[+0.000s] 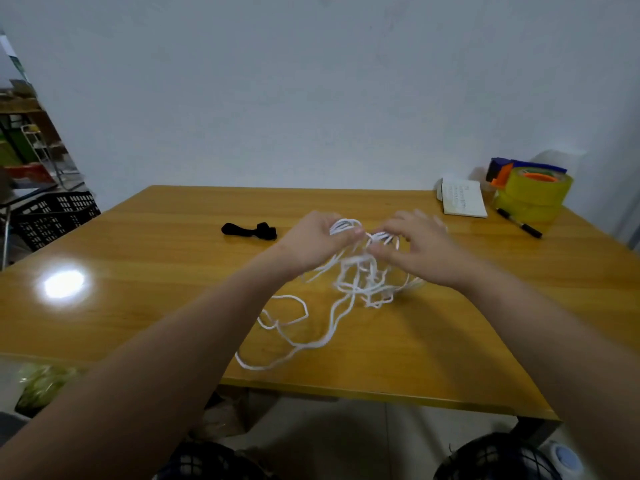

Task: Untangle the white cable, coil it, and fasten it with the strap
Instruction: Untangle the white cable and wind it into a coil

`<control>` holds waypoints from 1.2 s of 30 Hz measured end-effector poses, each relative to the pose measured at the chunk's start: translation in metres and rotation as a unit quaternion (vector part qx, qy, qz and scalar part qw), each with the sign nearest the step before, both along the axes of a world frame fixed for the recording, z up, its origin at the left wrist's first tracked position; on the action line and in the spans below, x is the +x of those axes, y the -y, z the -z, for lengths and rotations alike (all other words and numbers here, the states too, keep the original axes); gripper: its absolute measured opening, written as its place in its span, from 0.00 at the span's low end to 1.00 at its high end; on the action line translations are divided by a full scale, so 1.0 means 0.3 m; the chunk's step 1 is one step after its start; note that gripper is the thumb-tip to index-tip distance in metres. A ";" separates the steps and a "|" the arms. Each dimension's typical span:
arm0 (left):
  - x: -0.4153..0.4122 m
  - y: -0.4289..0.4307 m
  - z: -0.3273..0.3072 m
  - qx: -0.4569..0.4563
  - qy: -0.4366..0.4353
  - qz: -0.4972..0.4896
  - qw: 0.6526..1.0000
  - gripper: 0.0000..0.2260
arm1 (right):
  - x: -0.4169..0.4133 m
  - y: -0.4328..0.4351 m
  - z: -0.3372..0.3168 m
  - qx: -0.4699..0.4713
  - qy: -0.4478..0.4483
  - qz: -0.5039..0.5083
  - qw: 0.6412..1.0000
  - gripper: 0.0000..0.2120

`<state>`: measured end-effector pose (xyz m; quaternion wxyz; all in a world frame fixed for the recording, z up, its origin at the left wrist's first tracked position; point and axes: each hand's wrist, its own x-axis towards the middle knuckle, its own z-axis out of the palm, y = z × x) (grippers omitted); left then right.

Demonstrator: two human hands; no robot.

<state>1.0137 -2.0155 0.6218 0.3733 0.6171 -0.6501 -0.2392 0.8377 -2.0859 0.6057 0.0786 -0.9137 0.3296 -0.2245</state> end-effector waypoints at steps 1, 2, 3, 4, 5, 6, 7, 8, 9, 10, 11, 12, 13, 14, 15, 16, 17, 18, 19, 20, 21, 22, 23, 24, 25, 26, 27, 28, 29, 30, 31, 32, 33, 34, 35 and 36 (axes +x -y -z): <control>0.007 0.009 0.004 -0.016 -0.012 -0.029 0.999 0.11 | 0.000 0.009 0.003 0.004 0.059 0.002 0.998 0.14; 0.018 0.015 0.010 -0.027 -0.022 -0.061 0.998 0.12 | -0.006 0.019 0.002 0.010 0.136 0.012 0.991 0.11; 0.039 0.017 0.020 -0.037 -0.035 -0.097 0.994 0.11 | -0.023 0.024 -0.006 0.025 0.223 0.039 0.974 0.09; 0.069 0.012 0.032 -0.046 -0.055 -0.134 0.988 0.10 | -0.042 0.027 -0.014 0.041 0.303 0.073 0.949 0.07; 0.104 0.003 0.048 -0.052 -0.073 -0.170 0.981 0.10 | -0.064 0.028 -0.021 0.044 0.355 0.109 0.928 0.07; 0.139 -0.007 0.064 -0.052 -0.081 -0.203 0.974 0.12 | -0.088 0.033 -0.016 0.047 0.372 0.139 0.917 0.08; 0.167 -0.015 0.081 -0.050 -0.083 -0.226 0.969 0.13 | -0.109 0.039 0.000 0.060 0.355 0.163 0.919 0.10; 0.184 -0.020 0.095 -0.051 -0.089 -0.243 0.965 0.13 | -0.125 0.057 0.028 0.088 0.328 0.186 0.922 0.12; 0.188 -0.024 0.104 -0.056 -0.104 -0.254 0.960 0.13 | -0.134 0.068 0.056 0.126 0.294 0.208 0.924 0.14; 0.182 -0.027 0.108 -0.062 -0.123 -0.256 0.957 0.13 | -0.139 0.080 0.086 0.158 0.248 0.228 0.928 0.14; 0.170 -0.027 0.106 -0.067 -0.137 -0.245 0.957 0.14 | -0.140 0.087 0.106 0.170 0.188 0.243 0.936 0.12; 0.153 -0.027 0.099 -0.071 -0.146 -0.224 0.961 0.14 | -0.134 0.083 0.111 0.165 0.143 0.248 0.944 0.09; 0.134 -0.029 0.087 -0.073 -0.154 -0.196 0.966 0.14 | -0.120 0.071 0.100 0.148 0.132 0.237 0.951 0.08; 0.116 -0.030 0.073 -0.074 -0.164 -0.168 0.969 0.14 | -0.099 0.052 0.075 0.133 0.167 0.203 0.956 0.13; 0.096 -0.030 0.057 -0.074 -0.174 -0.143 0.971 0.13 | -0.072 0.021 0.043 0.132 0.231 0.151 0.952 0.16; 0.076 -0.030 0.038 -0.077 -0.180 -0.122 0.973 0.13 | -0.041 -0.012 0.011 0.138 0.297 0.086 0.941 0.18; 0.055 -0.027 0.018 -0.081 -0.184 -0.102 0.974 0.13 | -0.003 -0.050 -0.020 0.152 0.325 0.027 0.933 0.18; 0.033 -0.026 -0.003 -0.087 -0.191 -0.087 0.974 0.13 | 0.032 -0.083 -0.040 0.171 0.309 -0.015 0.936 0.21; 0.013 -0.024 -0.026 -0.094 -0.198 -0.076 0.973 0.12 | 0.063 -0.103 -0.042 0.185 0.268 -0.035 0.945 0.24; -0.003 -0.022 -0.048 -0.104 -0.204 -0.069 0.971 0.12 | 0.088 -0.115 -0.035 0.193 0.223 -0.033 0.955 0.28; -0.016 -0.020 -0.070 -0.116 -0.211 -0.066 0.968 0.12 | 0.107 -0.117 -0.024 0.191 0.185 -0.009 0.964 0.29; -0.022 -0.019 -0.090 -0.130 -0.222 -0.065 0.964 0.12 | 0.116 -0.111 -0.011 0.173 0.152 0.019 0.973 0.28; -0.020 -0.018 -0.110 -0.145 -0.236 -0.071 0.958 0.13 | 0.112 -0.102 -0.003 0.143 0.110 0.043 0.983 0.25; -0.006 -0.018 -0.130 -0.161 -0.253 -0.087 0.950 0.14 | 0.100 -0.091 0.000 0.105 0.055 0.059 0.991 0.22; 0.015 -0.020 -0.148 -0.174 -0.276 -0.112 0.938 0.15 | 0.077 -0.071 0.004 0.068 -0.005 0.068 0.995 0.21; 0.043 -0.026 -0.167 -0.183 -0.308 -0.142 0.923 0.17 | 0.047 -0.052 0.001 0.038 -0.059 0.074 0.995 0.22; 0.073 -0.035 -0.185 -0.187 -0.345 -0.170 0.904 0.18 | 0.010 -0.031 -0.005 0.016 -0.102 0.086 0.991 0.23; 0.102 -0.046 -0.201 -0.188 -0.378 -0.191 0.886 0.18 | -0.031 -0.014 -0.014 -0.006 -0.126 0.102 0.987 0.24; 0.125 -0.056 -0.211 -0.190 -0.400 -0.207 0.873 0.19 | -0.072 0.005 -0.023 -0.026 -0.137 0.121 0.983 0.25; 0.139 -0.068 -0.217 -0.193 -0.412 -0.223 0.862 0.18 | -0.110 0.019 -0.030 -0.052 -0.144 0.138 0.979 0.25; 0.143 -0.078 -0.218 -0.197 -0.422 -0.243 0.851 0.17 | -0.147 0.028 -0.031 -0.079 -0.149 0.157 0.973 0.25; 0.138 -0.088 -0.216 -0.201 -0.434 -0.263 0.838 0.16 | -0.180 0.033 -0.022 -0.103 -0.148 0.177 0.968 0.26; 0.125 -0.092 -0.211 -0.206 -0.451 -0.279 0.822 0.15 | -0.208 0.034 -0.009 -0.114 -0.143 0.194 0.964 0.28; 0.107 -0.097 -0.206 -0.212 -0.470 -0.288 0.807 0.15 | -0.230 0.030 0.009 -0.107 -0.139 0.204 0.963 0.31; 0.087 -0.101 -0.200 -0.218 -0.493 -0.290 0.791 0.15 | -0.248 0.026 0.034 -0.081 -0.141 0.205 0.965 0.33; 0.069 -0.102 -0.197 -0.222 -0.518 -0.284 0.776 0.15 | -0.260 0.021 0.060 -0.037 -0.144 0.194 0.970 0.34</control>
